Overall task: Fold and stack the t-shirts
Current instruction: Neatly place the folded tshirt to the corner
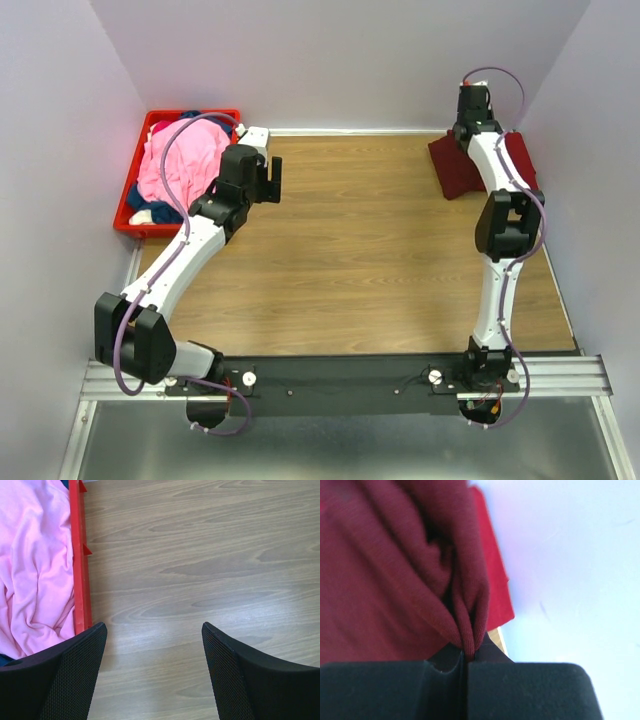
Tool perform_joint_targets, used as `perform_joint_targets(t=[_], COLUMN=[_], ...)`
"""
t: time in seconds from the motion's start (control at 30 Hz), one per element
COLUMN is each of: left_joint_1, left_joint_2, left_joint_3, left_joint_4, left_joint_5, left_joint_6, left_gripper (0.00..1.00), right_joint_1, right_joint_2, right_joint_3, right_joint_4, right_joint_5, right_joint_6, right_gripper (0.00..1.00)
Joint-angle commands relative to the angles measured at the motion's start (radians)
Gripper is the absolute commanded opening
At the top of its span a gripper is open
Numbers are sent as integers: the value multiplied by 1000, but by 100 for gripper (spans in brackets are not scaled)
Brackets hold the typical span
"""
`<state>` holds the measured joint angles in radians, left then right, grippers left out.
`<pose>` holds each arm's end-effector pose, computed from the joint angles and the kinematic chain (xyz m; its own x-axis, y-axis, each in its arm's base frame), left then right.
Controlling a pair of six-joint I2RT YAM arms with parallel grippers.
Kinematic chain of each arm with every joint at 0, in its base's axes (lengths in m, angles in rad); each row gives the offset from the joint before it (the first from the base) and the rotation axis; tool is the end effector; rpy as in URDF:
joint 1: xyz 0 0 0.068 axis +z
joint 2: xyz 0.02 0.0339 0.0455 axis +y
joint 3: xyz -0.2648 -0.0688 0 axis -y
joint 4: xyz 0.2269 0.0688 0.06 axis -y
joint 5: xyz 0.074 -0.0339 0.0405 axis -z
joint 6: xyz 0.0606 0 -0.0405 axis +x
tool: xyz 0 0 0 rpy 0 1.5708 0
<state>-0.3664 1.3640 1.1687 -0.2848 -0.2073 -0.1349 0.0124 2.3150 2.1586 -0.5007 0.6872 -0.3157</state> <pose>0.3014 -0.1023 0.3259 -0.4515 0.0323 -0.8917 0.1205 0.9924 -0.0251 0.5290 -0.0319 0.2584 -0.7336 -0.2491 -0.6323 0.2787 0.7383 -0.6142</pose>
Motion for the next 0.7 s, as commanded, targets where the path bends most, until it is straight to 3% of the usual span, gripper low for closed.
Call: perform_joint_targets(t=[0.0, 0.5, 0.67], left_joint_1=[4, 6, 7], left_joint_2=[14, 63, 75], left_joint_3=[-4, 2, 3], left_joint_4=[21, 13, 12], left_joint_5=[20, 19, 19], left_joint_6=[4, 9, 9], left_gripper=[84, 83, 83], right_joint_1=[-40, -178, -192], right_joint_2=[-5, 155, 222], right_joint_3=[87, 133, 133], right_joint_4=[65, 102, 117], right_joint_5=[15, -114, -140], right_joint_6=[15, 188, 211], right_gripper=[2, 5, 14])
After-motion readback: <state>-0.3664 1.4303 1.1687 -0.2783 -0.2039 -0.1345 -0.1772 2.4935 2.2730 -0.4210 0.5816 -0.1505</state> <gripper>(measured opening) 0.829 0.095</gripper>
